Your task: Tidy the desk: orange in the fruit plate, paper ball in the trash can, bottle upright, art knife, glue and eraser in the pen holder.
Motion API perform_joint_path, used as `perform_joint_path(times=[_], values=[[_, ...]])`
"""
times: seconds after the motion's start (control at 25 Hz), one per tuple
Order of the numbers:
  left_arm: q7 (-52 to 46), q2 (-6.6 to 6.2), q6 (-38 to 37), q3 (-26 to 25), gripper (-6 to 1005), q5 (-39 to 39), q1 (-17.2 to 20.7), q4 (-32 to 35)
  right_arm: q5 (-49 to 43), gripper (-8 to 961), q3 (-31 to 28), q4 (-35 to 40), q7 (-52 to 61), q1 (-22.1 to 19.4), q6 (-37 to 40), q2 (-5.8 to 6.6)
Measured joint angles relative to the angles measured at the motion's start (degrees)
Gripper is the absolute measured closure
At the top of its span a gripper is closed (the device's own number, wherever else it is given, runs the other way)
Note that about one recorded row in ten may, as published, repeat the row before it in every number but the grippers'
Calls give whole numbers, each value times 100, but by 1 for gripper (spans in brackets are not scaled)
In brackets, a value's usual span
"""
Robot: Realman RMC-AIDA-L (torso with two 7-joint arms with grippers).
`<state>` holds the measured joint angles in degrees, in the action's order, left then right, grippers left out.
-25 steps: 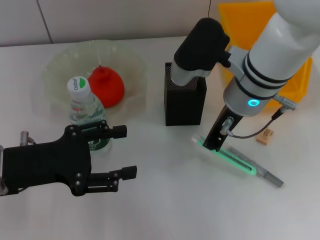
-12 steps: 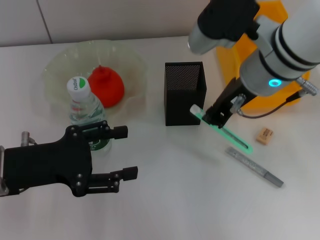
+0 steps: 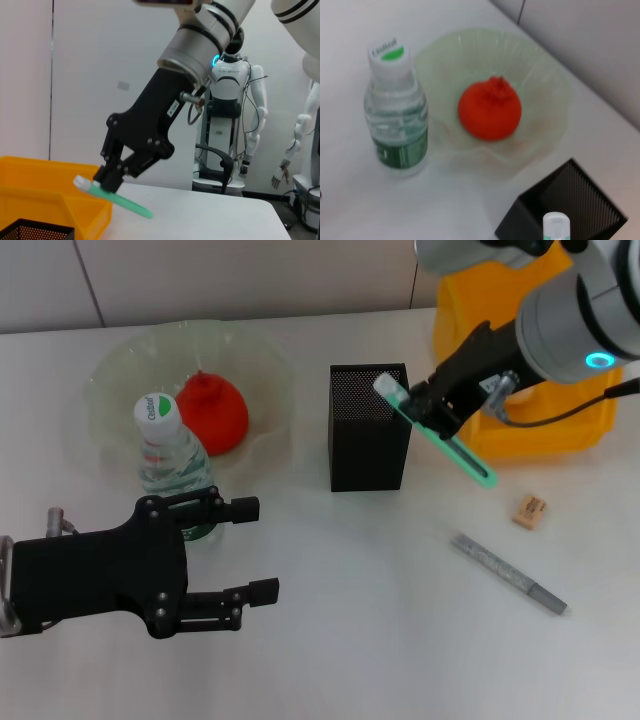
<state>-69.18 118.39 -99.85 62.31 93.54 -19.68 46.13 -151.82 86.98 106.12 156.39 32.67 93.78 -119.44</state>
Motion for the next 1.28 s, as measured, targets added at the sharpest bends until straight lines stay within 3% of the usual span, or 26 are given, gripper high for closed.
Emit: perform_joint_path(times=[0.44,0.76,1.28], values=[[5,9,-23,1,197,-29,-7,-63,36,864,7,1020,30,-361,-258,-18],[72,8,-22,9,197,-32,-9,-130,117,863,4,1148,-151,-598,-793,-17],[81,18,-38,9,197,-38,-9,-238,1294,864,-217,1114,-1096,-1201,-1847,-12]])
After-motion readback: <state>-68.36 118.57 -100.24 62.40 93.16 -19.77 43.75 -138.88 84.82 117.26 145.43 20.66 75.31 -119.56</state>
